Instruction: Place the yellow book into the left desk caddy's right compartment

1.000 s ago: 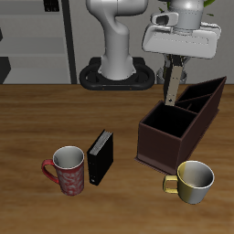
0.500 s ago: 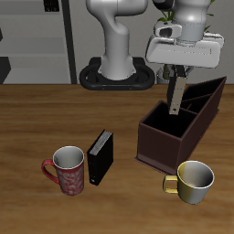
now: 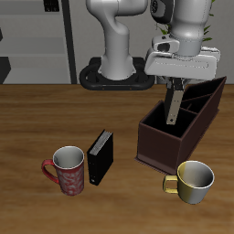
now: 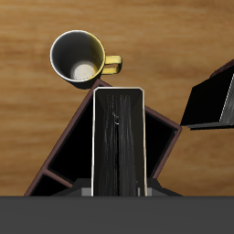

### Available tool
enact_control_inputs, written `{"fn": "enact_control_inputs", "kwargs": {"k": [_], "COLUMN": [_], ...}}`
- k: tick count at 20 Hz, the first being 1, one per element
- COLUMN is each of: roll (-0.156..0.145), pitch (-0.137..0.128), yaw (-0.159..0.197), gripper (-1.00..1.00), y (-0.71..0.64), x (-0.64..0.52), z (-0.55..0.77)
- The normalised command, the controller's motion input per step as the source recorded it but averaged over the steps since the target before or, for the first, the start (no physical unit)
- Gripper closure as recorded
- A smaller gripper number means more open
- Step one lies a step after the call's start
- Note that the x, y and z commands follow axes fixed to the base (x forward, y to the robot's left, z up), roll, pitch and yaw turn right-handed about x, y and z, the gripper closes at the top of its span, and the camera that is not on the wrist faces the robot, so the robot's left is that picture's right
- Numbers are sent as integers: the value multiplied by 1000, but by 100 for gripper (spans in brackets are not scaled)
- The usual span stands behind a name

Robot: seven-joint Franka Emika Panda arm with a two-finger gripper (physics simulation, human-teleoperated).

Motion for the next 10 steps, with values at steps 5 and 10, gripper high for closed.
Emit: {"fn": "enact_control_inputs", "kwargs": {"k": [5, 10], "roll": [21, 16], "pitch": [21, 32], "yaw": [2, 7], "gripper": [100, 100], "y": [42, 60], "x": [-56, 45], "z": [-198, -252]}}
